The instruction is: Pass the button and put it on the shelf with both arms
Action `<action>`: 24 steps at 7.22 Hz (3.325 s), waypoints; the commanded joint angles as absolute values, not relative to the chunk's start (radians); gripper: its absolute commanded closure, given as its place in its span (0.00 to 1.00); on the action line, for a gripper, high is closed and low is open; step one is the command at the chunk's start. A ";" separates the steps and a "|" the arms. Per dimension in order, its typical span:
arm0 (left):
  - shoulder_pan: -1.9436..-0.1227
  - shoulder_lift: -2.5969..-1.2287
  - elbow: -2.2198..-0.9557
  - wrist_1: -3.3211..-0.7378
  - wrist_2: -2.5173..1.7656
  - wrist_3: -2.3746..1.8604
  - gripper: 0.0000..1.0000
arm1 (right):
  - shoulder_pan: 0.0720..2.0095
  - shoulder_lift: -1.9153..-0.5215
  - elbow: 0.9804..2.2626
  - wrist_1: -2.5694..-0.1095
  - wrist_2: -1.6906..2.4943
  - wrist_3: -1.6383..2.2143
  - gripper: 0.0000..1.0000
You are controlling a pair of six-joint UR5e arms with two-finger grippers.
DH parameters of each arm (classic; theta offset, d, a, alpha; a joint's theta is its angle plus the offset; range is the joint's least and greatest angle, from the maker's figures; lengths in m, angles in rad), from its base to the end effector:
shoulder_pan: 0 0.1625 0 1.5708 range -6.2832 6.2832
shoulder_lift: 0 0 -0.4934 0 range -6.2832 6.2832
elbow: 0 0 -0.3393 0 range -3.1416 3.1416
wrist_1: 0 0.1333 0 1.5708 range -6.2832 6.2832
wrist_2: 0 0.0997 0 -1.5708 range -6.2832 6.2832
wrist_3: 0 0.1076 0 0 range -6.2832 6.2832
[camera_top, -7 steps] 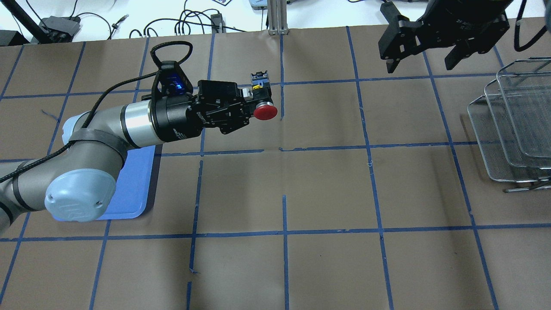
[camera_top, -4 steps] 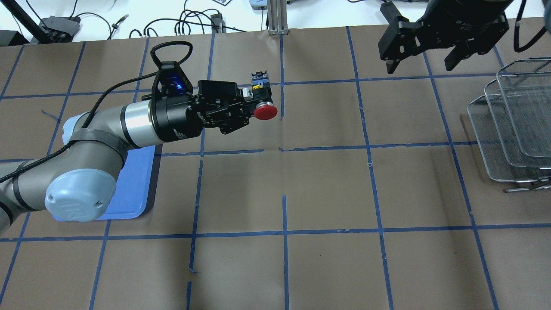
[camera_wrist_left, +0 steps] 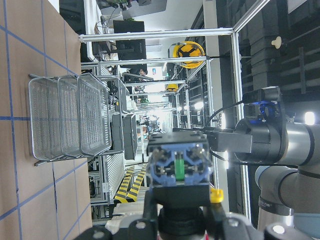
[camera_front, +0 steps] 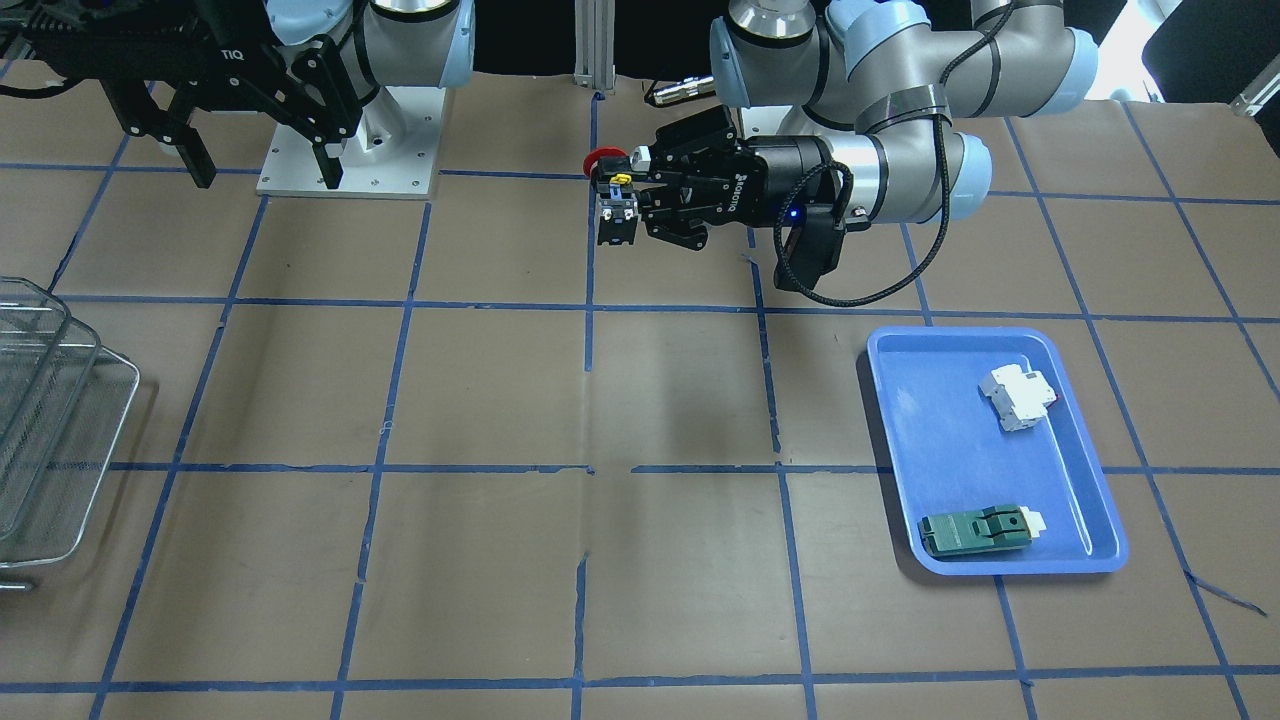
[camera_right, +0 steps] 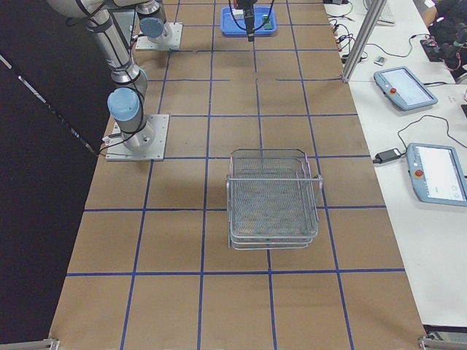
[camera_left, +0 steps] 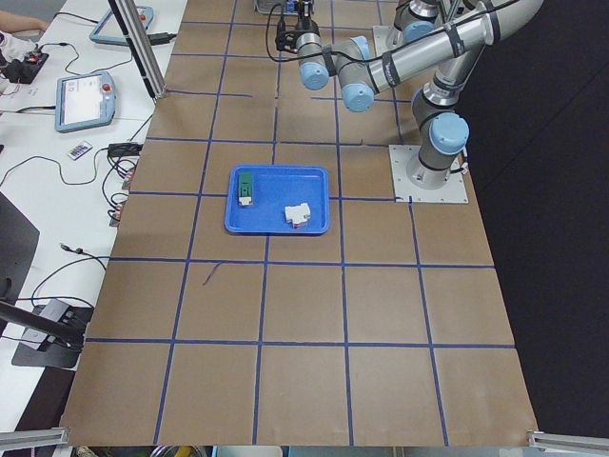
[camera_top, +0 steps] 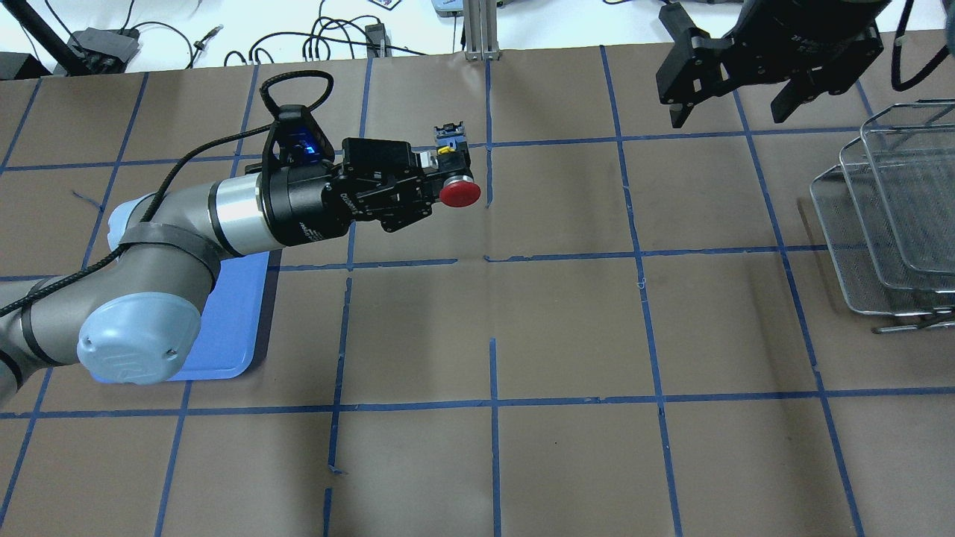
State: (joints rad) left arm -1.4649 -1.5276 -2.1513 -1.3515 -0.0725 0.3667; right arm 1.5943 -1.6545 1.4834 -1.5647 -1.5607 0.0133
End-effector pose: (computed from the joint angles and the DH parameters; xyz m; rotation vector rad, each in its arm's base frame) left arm -0.2004 -0.3907 0.4580 0.0606 -1.5023 0.1420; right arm 0.1440 -0.4058 0.6222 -0.0172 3.1178 -0.2575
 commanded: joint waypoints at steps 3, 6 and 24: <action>-1.465 -1.526 -2.154 -1.351 -0.072 0.367 1.00 | 1.592 -1.657 1.483 -1.560 -1.559 0.061 0.00; -1.465 -1.523 -2.154 -1.351 -0.075 0.367 1.00 | 1.592 -1.657 1.483 -1.562 -1.559 0.066 0.00; -1.466 -1.516 -2.155 -1.353 -0.109 0.365 1.00 | 1.549 -1.529 1.720 -1.248 -0.247 -0.643 0.00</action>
State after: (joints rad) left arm -1.4664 -1.5183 -2.1541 -1.3517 -0.1088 0.3662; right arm 1.5402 -1.5340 1.7119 -1.2143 -0.2880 -0.6479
